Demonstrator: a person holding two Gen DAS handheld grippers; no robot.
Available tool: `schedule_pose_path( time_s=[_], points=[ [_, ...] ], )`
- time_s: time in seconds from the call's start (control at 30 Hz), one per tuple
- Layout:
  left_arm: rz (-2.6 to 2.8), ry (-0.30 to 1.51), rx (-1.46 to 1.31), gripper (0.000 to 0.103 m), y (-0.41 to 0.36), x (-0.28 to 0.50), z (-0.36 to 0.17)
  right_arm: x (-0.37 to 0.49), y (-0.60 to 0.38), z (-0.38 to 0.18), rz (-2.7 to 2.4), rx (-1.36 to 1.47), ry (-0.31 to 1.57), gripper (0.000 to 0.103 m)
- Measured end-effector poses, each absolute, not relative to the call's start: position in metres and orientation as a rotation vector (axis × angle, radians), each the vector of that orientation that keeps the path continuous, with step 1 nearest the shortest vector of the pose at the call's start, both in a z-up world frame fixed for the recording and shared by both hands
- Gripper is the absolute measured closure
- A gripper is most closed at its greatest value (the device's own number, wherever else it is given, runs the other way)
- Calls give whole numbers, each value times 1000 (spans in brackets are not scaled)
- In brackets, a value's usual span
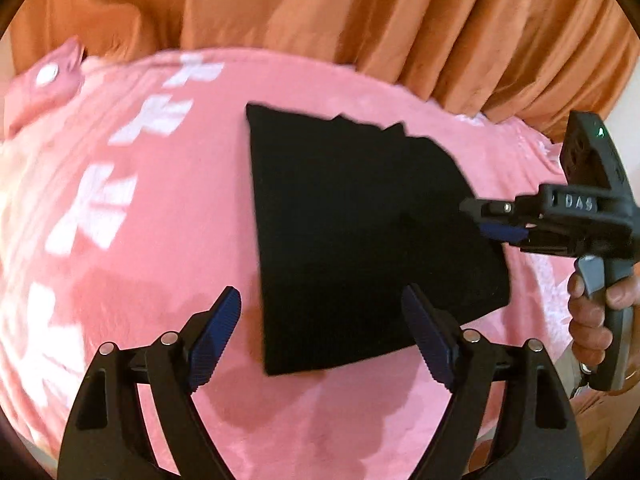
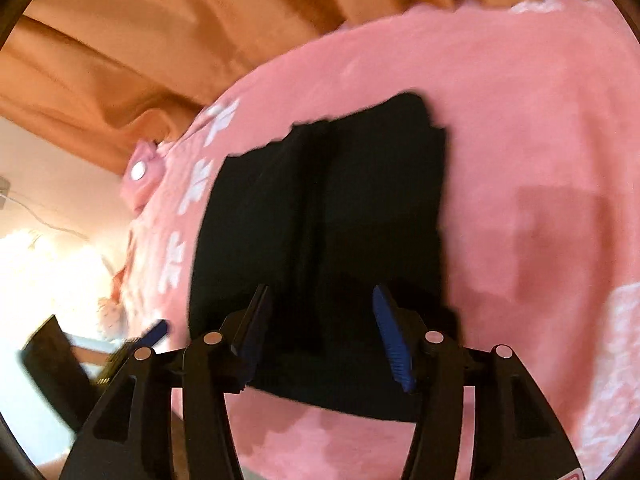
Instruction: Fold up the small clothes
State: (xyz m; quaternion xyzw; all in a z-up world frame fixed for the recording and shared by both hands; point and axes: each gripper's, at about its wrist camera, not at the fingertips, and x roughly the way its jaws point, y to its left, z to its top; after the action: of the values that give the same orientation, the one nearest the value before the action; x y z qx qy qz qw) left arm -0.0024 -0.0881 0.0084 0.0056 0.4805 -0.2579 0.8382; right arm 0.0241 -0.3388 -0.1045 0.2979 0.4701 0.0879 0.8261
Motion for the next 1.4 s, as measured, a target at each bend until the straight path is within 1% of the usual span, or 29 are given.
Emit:
schedule_pose_path(
  time_s=[0.17,0.23,0.37,0.57,0.73,0.77,0.8,0.83,0.93,0.97,1.03,1.07,1.1,1.2,1.23,1.27,1.33,1.4],
  points=[
    [-605,1069,67,23,-97,-14,-9,40,-317,-117,223,663,1050,50],
    [-605,1076,120,23,-102,-20,-14,43,-314,-120,231,685,1058,46],
    [-591,1114,145,23,-106,-24,-26,49,-316,-127,266,760,1066,43],
    [-588,1075,104,23,-96,-25,-16,45,-325,-123,361,911,1029,43],
    [-578,1027,82,23,-89,-25,-5,49,-307,-131,327,804,1065,42],
    [-577,1024,64,23,-88,-24,-2,50,-303,-131,318,773,1060,46],
    [-576,1021,48,23,-88,-23,1,51,-298,-129,301,716,1050,71],
    [-577,1010,22,23,-87,-21,6,53,-292,-124,276,630,1043,90],
    [-605,945,-69,23,-84,-18,27,42,-280,-80,263,484,895,92],
    [-620,909,-98,23,-84,-17,36,31,-274,-54,274,406,809,92],
    [-625,881,-92,19,-88,-15,43,17,-275,-27,265,330,729,92],
    [-606,888,-61,19,-95,-12,38,14,-284,-29,206,300,739,92],
    [-589,905,-33,19,-100,-9,32,16,-297,-45,135,300,799,92],
    [-529,1005,55,25,-113,2,2,32,-330,-115,31,398,1033,92],
    [-522,1033,50,26,-114,5,-3,31,-337,-125,56,451,1017,92],
    [-523,1044,12,26,-112,7,-2,30,-342,-123,80,482,1001,92],
    [-542,1028,-32,25,-109,5,7,23,-343,-108,79,458,964,92],
    [-552,999,-12,23,-117,3,13,14,-340,-96,96,432,914,92]
  ],
)
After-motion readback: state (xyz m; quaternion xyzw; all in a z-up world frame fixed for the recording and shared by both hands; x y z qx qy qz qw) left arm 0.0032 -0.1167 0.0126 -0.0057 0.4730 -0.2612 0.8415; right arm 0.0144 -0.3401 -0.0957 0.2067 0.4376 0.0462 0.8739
